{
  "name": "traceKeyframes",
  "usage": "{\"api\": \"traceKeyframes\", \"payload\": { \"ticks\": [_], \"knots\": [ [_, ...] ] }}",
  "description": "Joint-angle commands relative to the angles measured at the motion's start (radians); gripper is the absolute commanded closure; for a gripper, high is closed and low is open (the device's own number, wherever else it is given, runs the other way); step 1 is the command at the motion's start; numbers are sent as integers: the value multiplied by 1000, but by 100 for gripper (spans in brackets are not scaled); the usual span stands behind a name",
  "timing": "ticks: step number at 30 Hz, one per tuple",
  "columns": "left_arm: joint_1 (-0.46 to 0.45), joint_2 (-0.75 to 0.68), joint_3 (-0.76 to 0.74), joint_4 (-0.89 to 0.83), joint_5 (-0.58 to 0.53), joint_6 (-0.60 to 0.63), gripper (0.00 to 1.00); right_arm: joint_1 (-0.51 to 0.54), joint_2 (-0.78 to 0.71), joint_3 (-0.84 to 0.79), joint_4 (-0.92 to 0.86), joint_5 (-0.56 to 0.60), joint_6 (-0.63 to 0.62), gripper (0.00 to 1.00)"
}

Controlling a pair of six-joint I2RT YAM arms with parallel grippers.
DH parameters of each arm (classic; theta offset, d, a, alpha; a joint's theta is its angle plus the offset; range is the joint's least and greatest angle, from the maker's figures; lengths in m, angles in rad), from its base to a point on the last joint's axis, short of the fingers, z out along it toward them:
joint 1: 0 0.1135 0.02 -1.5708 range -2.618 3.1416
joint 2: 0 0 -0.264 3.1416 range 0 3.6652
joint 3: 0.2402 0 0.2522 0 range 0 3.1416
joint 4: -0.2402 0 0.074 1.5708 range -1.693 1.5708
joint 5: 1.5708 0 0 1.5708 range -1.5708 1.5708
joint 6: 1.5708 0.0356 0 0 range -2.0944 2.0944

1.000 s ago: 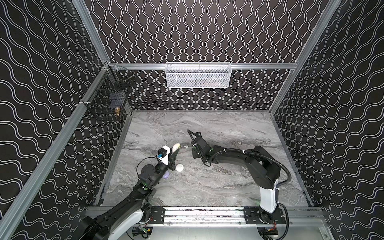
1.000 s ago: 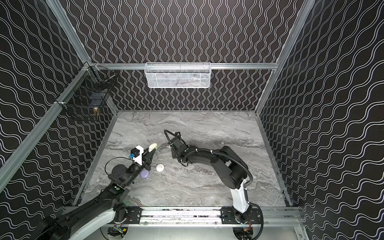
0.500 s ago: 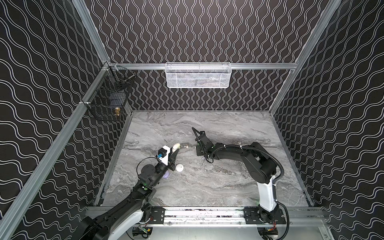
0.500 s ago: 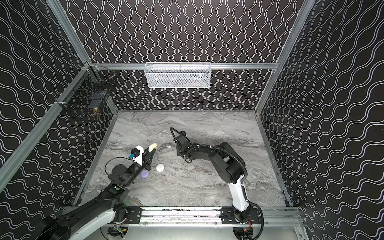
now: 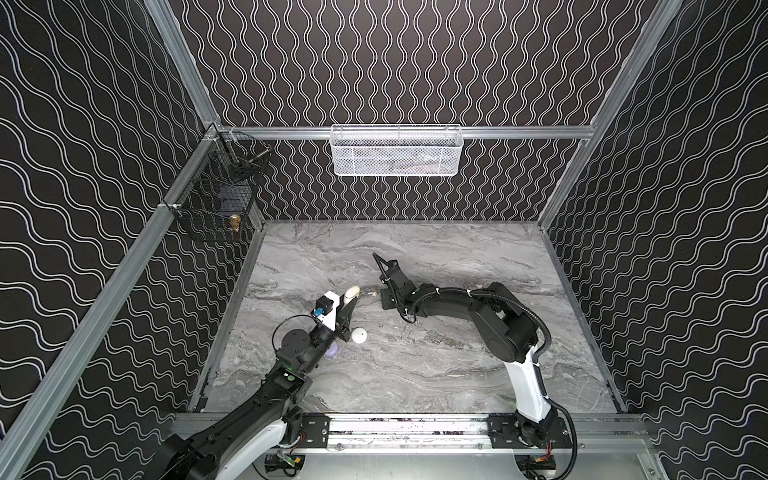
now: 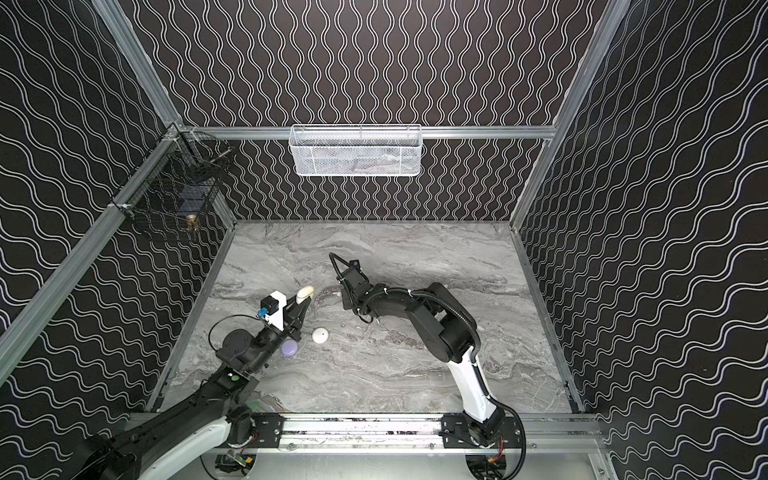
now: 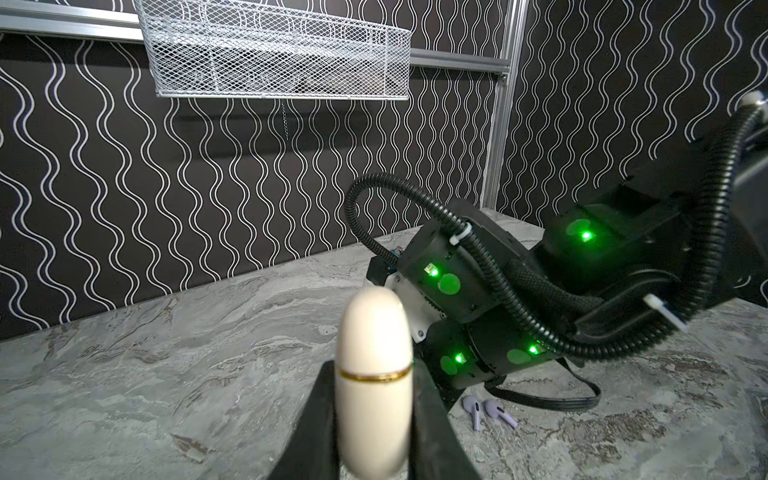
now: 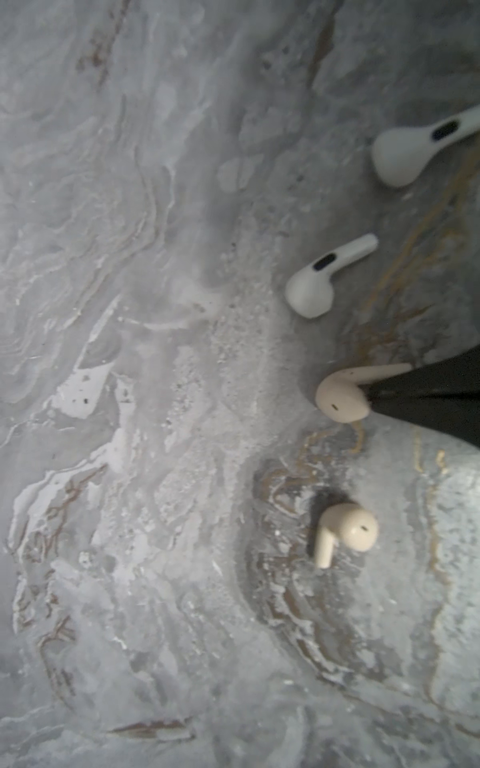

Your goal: Insert the wireless bluetooth earbuds into the charging case

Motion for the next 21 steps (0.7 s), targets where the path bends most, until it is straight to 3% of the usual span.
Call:
{"api": "traceKeyframes", "payload": {
  "ticks": [1,7,11,16,21],
  "knots": [
    [-1,1,-2,29,2,17,100,2,9,13,-29,-26,18,97],
    [-1,12,-4,45,16,15,100,3,-120,-50,-11,-51,-5,83],
    [-1,14,-11,73,45,17,100,2,-313,-168,25,-56,-51,74],
    [-1,37,2,116,208,25,100,-5,-640,-478,284,-172,-257,59],
    [-2,97,-2,229,321,7,100,-3,-962,-807,622,-385,-455,44]
  ]
}}
